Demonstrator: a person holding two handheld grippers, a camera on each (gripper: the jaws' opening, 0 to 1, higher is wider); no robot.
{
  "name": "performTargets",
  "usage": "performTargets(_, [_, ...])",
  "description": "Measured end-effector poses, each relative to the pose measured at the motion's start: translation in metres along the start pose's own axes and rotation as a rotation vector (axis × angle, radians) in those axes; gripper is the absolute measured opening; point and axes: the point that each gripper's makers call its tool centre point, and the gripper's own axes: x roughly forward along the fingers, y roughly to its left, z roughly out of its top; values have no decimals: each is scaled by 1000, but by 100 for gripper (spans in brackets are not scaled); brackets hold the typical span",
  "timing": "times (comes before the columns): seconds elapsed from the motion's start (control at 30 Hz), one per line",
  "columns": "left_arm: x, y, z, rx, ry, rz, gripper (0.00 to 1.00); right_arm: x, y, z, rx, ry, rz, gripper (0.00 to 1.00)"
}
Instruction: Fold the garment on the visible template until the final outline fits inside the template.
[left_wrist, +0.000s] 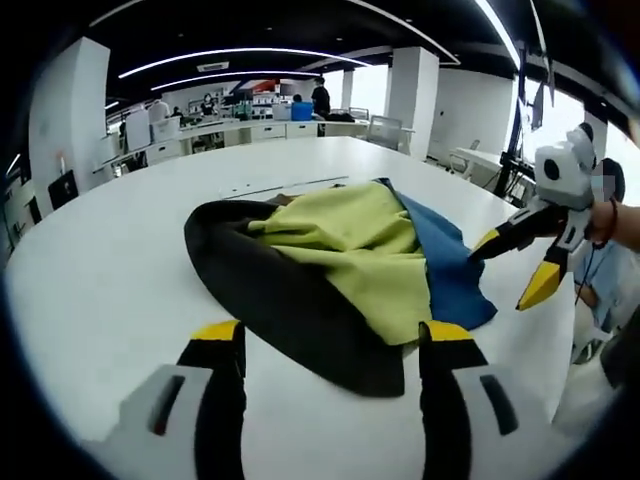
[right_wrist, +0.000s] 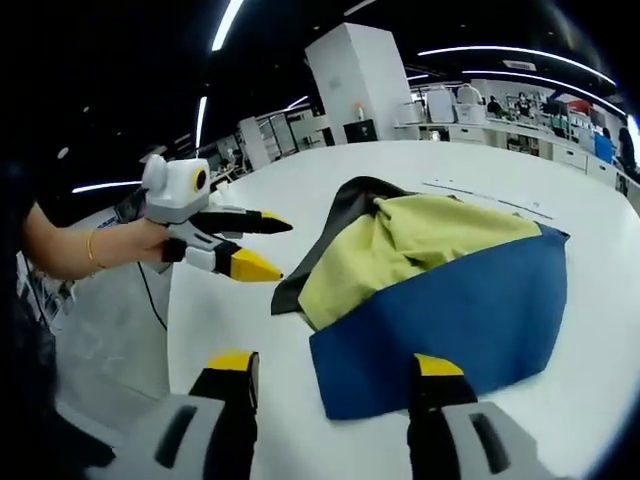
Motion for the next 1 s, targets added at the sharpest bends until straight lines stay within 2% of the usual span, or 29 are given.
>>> performTargets(0.1, [3,-3,-3,-13,-8,-8,57,3,-4,-7,-25,15,-39,49])
performTargets(0.17, [4,-7,-3,-38,-25,-25,49,7,-3,-15,-33,41,-40,44])
performTargets(0.23, [6,-10,-6,-30,-12,-28,44,9,-3,-19,-47,58,-47,42])
performTargets(0.3, [9,-13,-12,-11,9,-30,43,12,-2,-24,-81,78,-55,40])
performTargets(0.4, [12,-15,-15,-12,17,-30,41,15,-1,-27,-86,85,-59,32])
performTargets(0.47, [14,-16,-16,-16,16,-26,36,17,-4,-30,-93,101,-75,29])
performTargets(0.53, [15,-15,-16,15,17,-12,29,17,-6,-32,-124,114,-92,25])
performTargets(0.73, [23,-19,-24,44,51,-16,25,18,-7,-31,-175,122,-125,20])
performTargets(0.87, [26,-20,-31,68,79,-9,24,19,-7,-33,-295,152,-148,16])
performTargets(1.0, [26,-17,-29,41,67,1,21,21,-3,-33,-287,145,-139,8])
